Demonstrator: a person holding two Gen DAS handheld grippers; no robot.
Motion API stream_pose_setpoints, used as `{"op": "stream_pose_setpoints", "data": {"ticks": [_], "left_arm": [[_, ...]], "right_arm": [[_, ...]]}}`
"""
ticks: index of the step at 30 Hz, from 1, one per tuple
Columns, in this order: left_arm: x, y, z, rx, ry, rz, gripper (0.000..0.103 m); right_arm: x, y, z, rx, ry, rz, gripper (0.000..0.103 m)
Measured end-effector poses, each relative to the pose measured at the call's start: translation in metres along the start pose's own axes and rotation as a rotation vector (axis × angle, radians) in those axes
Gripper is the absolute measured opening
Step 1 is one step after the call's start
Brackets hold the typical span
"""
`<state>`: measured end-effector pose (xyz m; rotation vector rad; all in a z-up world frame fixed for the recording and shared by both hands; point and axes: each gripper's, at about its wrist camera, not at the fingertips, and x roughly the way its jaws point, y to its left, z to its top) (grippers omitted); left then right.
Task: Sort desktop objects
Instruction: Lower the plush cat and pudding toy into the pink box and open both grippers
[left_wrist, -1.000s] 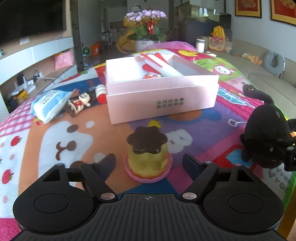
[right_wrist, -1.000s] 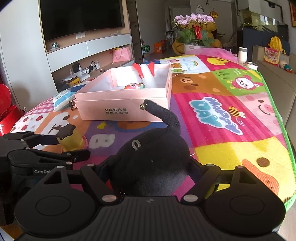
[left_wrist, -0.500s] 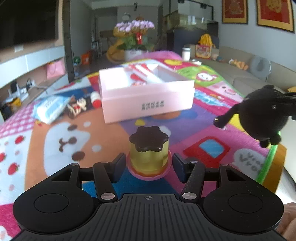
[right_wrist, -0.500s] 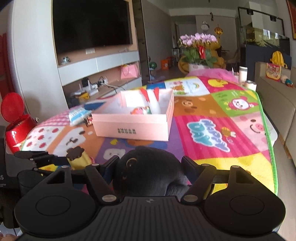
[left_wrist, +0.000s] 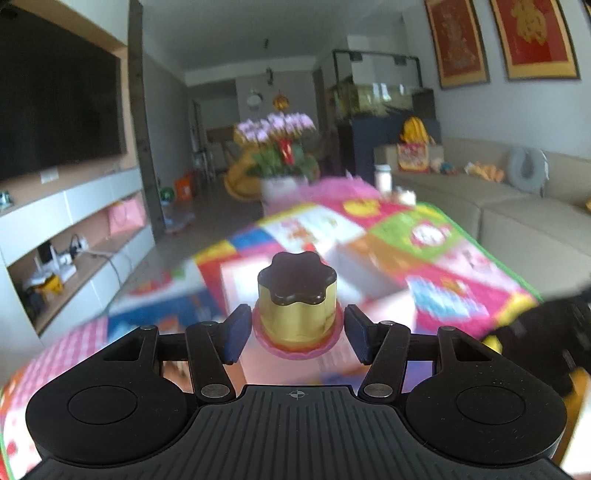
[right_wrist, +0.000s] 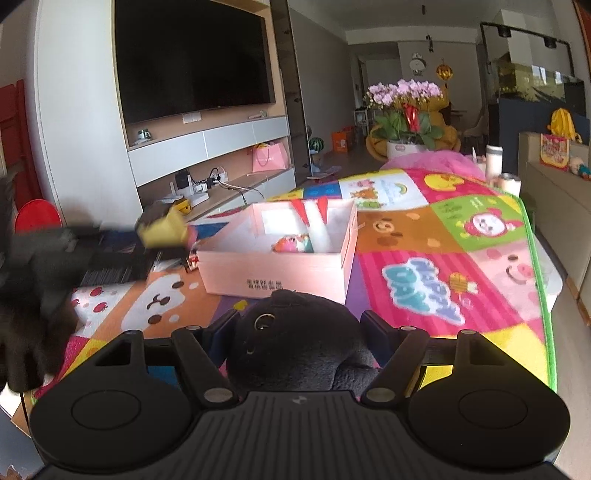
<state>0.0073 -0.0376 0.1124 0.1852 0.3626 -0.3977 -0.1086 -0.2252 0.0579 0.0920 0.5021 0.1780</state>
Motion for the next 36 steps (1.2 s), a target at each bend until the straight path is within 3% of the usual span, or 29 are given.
{"op": "stream_pose_setpoints", "data": {"ticks": [3, 6, 9, 13, 16, 23, 27, 30, 33, 36], "left_arm": [[0.043, 0.013, 0.033, -0.050, -0.032, -0.024, 0.062], [0.089, 0.029, 0.051, -0.103, -0.023, 0.014, 0.088], [0.094, 0.052, 0.042, -0.194, -0.011, 0.029, 0.097], [0.065, 0.062, -0.007, -0.209, 0.034, 0.062, 0.100], [0.045, 0.059, -0.044, -0.211, 0.066, 0.037, 0.101], [0.041, 0.062, -0.086, -0.217, 0.097, 0.036, 0.102], [0.041, 0.070, -0.092, -0.266, 0.092, 0.008, 0.102], [0.039, 0.075, -0.094, -0.303, 0.081, -0.012, 0.103], [0.036, 0.075, -0.096, -0.319, 0.082, -0.023, 0.103], [0.035, 0.076, -0.096, -0.327, 0.088, -0.026, 0.103]], "right_arm": [[0.004, 0.001, 0.014, -0.038, -0.020, -0.011, 0.072], [0.013, 0.001, 0.033, -0.064, -0.037, -0.027, 0.072], [0.019, -0.006, 0.055, -0.051, -0.055, -0.034, 0.072], [0.028, -0.021, 0.085, -0.006, -0.059, -0.025, 0.072], [0.053, -0.020, 0.108, 0.022, -0.039, 0.024, 0.072], [0.171, 0.007, 0.146, 0.096, 0.085, 0.125, 0.072], [0.225, 0.020, 0.135, 0.116, 0.219, 0.155, 0.072], [0.246, 0.023, 0.120, 0.062, 0.261, 0.078, 0.072], [0.250, 0.011, 0.107, 0.029, 0.272, 0.012, 0.072], [0.239, -0.002, 0.104, 0.019, 0.272, 0.014, 0.081]]}}
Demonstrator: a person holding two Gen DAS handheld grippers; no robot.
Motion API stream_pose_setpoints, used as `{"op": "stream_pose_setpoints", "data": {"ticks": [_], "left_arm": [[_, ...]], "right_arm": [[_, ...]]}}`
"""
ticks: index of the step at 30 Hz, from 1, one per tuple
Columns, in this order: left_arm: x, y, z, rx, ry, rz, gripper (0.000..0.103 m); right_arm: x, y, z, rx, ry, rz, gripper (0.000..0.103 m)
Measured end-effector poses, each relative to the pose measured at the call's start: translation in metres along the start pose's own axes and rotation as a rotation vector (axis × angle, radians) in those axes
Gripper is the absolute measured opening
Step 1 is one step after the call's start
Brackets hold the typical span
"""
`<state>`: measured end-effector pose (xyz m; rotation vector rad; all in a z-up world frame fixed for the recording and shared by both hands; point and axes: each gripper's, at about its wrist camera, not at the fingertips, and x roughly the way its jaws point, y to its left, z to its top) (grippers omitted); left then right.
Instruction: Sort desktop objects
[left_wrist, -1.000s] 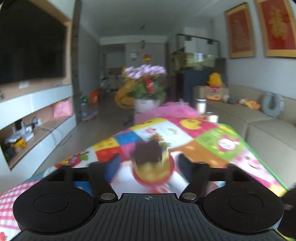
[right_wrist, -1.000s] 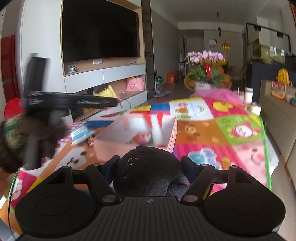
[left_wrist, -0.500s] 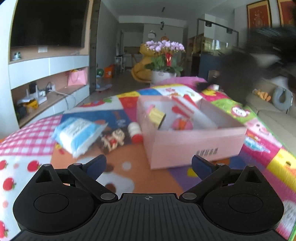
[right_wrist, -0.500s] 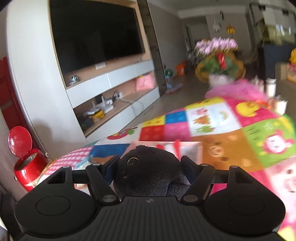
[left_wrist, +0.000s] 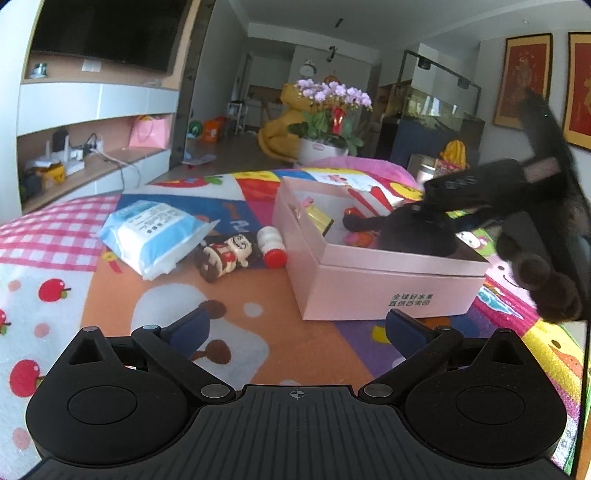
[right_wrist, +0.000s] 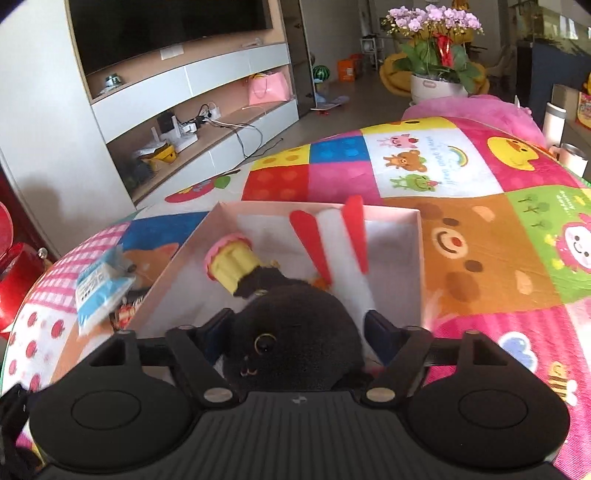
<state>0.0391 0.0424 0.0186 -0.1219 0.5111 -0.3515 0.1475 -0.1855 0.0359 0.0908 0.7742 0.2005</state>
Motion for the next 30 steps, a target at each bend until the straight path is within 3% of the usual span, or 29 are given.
{"op": "stream_pose_setpoints", "data": {"ticks": [4, 10, 16, 21, 26, 27, 28, 29, 30], "left_arm": [[0.001, -0.002, -0.001, 0.007, 0.010, 0.008, 0.103], [-0.001, -0.008, -0.003, 0.046, 0.014, 0.025, 0.103], [-0.005, -0.012, -0.006, 0.069, 0.016, 0.050, 0.103], [-0.008, -0.007, -0.004, 0.082, 0.007, 0.119, 0.103], [-0.009, 0.019, 0.001, 0.015, 0.000, 0.240, 0.103], [-0.010, 0.025, 0.001, -0.011, -0.003, 0.253, 0.103], [-0.011, 0.030, 0.002, -0.033, -0.006, 0.259, 0.103], [-0.012, 0.033, 0.002, -0.050, -0.009, 0.259, 0.103], [-0.013, 0.036, 0.003, -0.059, -0.011, 0.253, 0.103]], "right_arm": [[-0.019, 0.003, -0.009, -0.061, 0.001, -0.031, 0.090], [-0.048, 0.011, -0.023, -0.172, -0.020, -0.113, 0.092], [-0.071, -0.009, -0.025, -0.110, -0.063, -0.167, 0.092], [-0.082, 0.000, -0.018, -0.105, -0.095, -0.124, 0.092], [-0.081, 0.039, 0.013, -0.110, -0.119, 0.021, 0.092], [-0.076, 0.050, 0.020, -0.113, -0.112, 0.055, 0.090], [-0.069, 0.063, 0.029, -0.123, -0.100, 0.087, 0.079], [-0.057, 0.080, 0.039, -0.147, -0.076, 0.120, 0.056], [-0.045, 0.094, 0.046, -0.172, -0.050, 0.137, 0.046]]}}
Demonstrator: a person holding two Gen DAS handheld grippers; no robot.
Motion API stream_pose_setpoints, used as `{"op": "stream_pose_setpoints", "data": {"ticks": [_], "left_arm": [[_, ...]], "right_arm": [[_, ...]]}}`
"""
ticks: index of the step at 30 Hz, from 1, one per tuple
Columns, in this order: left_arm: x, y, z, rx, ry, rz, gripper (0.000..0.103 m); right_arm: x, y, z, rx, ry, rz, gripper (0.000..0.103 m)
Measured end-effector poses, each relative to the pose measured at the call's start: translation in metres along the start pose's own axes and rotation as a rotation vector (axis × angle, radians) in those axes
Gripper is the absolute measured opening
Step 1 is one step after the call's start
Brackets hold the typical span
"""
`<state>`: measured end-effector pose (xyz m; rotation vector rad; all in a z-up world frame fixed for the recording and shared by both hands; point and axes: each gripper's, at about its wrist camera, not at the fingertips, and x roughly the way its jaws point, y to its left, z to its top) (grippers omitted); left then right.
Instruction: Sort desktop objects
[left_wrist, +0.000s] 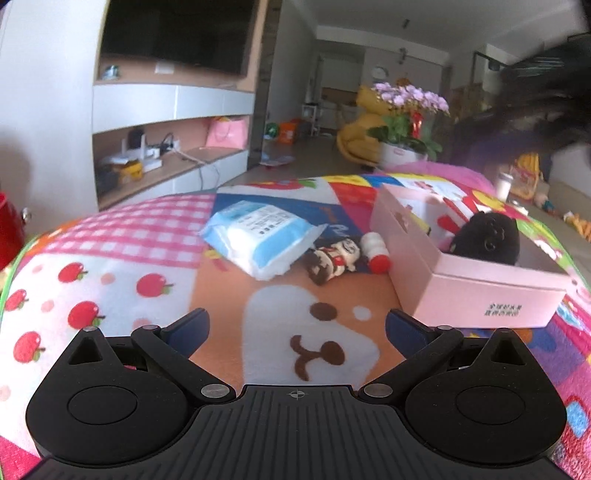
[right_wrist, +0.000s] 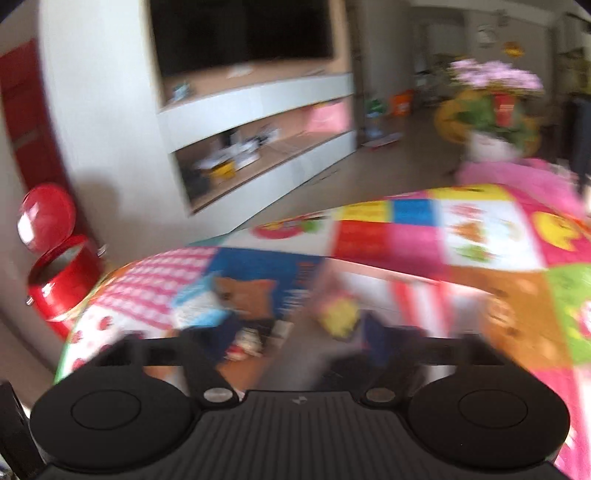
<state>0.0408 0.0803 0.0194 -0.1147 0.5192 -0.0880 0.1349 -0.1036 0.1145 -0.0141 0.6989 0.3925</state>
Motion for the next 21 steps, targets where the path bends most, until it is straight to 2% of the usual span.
{"op": "stream_pose_setpoints", "data": {"ticks": [1, 3, 6, 9, 12, 16, 19, 21], "left_arm": [[-0.001, 0.001, 0.000, -0.005, -0.003, -0.008, 0.103], [-0.002, 0.002, 0.000, -0.006, -0.009, -0.023, 0.103], [-0.004, 0.003, -0.001, -0.009, -0.011, -0.041, 0.103], [-0.004, 0.002, -0.002, -0.009, 0.007, -0.051, 0.103], [-0.004, 0.001, -0.003, -0.001, 0.028, -0.065, 0.103], [-0.004, 0.001, -0.005, 0.000, 0.050, -0.100, 0.103], [-0.006, -0.002, -0.007, 0.020, 0.061, -0.129, 0.103], [-0.008, -0.006, -0.009, 0.040, 0.065, -0.149, 0.103]], "right_arm": [[0.020, 0.012, 0.011, -0.020, 0.040, 0.017, 0.040], [0.058, 0.027, 0.027, -0.020, 0.116, 0.019, 0.039], [0.120, 0.040, 0.042, -0.013, 0.237, -0.029, 0.039], [0.167, 0.051, 0.043, -0.077, 0.288, -0.128, 0.039], [0.200, 0.059, 0.038, -0.110, 0.347, -0.170, 0.039], [0.216, 0.064, 0.028, -0.111, 0.434, -0.127, 0.038], [0.200, 0.073, 0.017, -0.140, 0.441, -0.093, 0.038], [0.181, 0.077, 0.009, -0.132, 0.468, -0.033, 0.038]]}}
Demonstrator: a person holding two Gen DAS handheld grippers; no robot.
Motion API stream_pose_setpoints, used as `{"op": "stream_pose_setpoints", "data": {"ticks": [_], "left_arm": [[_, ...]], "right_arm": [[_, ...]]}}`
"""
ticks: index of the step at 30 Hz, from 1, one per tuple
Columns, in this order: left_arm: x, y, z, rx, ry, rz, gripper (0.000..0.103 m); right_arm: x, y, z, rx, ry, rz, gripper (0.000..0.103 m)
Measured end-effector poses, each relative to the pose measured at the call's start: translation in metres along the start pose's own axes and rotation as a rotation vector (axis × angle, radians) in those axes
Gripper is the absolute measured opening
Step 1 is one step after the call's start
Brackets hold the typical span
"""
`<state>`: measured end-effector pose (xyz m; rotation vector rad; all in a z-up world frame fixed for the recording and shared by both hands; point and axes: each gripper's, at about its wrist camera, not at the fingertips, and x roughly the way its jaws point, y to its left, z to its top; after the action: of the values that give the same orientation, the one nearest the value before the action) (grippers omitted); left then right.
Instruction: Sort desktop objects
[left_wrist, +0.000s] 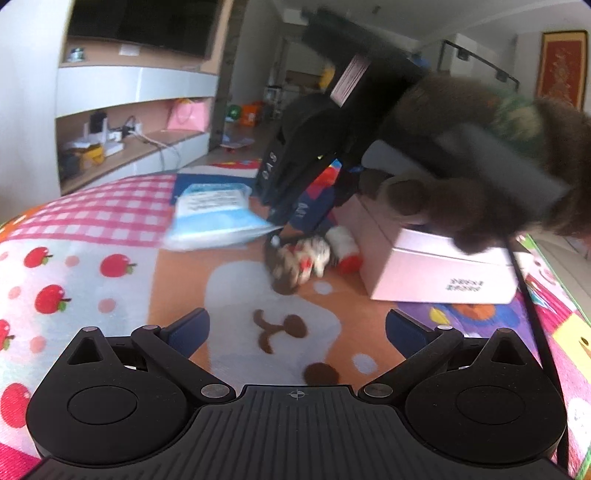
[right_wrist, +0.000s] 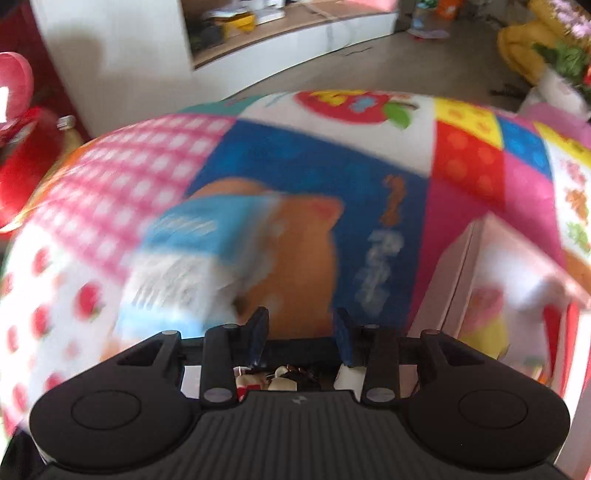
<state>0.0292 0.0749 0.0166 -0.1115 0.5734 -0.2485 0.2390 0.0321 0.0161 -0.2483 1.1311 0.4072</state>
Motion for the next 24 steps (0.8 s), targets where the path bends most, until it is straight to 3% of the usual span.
{"op": "stream_pose_setpoints", "data": {"ticks": [2, 4, 5, 7, 14, 16, 21, 24], "left_arm": [[-0.001, -0.005, -0.002, 0.021, 0.006, -0.023, 0.103], [-0.002, -0.009, -0.004, 0.039, 0.007, -0.031, 0.103], [-0.002, -0.011, -0.004, 0.046, 0.007, -0.032, 0.103], [-0.002, -0.014, -0.005, 0.056, 0.006, -0.033, 0.103], [-0.003, -0.009, -0.005, 0.034, 0.004, -0.028, 0.103], [-0.007, -0.009, -0.006, 0.031, 0.013, -0.022, 0.103], [-0.020, -0.004, -0.015, 0.004, 0.055, -0.033, 0.103], [-0.024, -0.006, -0.018, 0.015, 0.077, -0.034, 0.103]], "right_arm": [[-0.013, 0.006, -0.015, -0.013, 0.063, 0.086, 0.038], [-0.037, 0.010, -0.025, -0.049, 0.044, 0.151, 0.037], [-0.051, 0.010, -0.027, -0.066, -0.008, 0.148, 0.038], [-0.066, 0.006, -0.023, -0.076, -0.078, 0.065, 0.038], [-0.028, 0.004, -0.018, -0.083, -0.036, -0.084, 0.034], [-0.015, 0.004, -0.019, -0.057, -0.006, -0.069, 0.028], [-0.025, 0.023, -0.041, -0.119, 0.000, 0.002, 0.029], [-0.038, 0.034, -0.066, -0.191, -0.028, -0.001, 0.029]]}}
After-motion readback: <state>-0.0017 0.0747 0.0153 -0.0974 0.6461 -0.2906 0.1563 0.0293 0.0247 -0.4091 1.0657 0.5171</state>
